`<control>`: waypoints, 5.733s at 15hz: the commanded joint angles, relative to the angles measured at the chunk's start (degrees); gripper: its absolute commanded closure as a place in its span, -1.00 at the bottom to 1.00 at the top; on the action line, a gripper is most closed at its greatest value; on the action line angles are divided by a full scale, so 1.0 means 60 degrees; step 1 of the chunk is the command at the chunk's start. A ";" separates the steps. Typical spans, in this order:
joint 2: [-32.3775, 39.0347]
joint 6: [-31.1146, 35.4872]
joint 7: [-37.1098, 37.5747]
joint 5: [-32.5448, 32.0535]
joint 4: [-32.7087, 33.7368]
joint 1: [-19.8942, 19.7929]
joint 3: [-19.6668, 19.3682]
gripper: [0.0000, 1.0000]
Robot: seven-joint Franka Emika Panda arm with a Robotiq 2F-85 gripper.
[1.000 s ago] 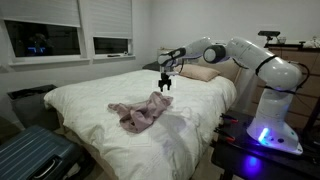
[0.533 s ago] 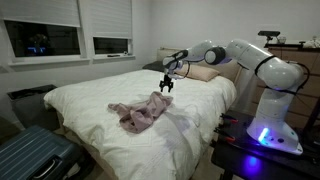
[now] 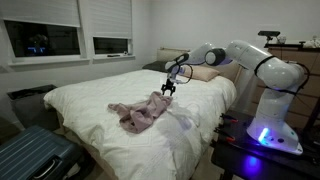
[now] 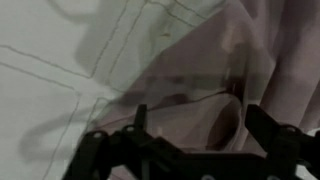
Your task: Fold the shirt
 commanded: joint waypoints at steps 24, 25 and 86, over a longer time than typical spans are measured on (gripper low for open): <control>-0.0320 0.2479 0.0386 0.0710 -0.2159 0.0248 0.0245 0.60; -0.0367 0.2531 0.0359 0.0699 -0.2194 0.0274 0.0243 0.73; -0.7921 0.4635 0.0626 -0.7515 -0.9042 0.4952 0.0458 -1.00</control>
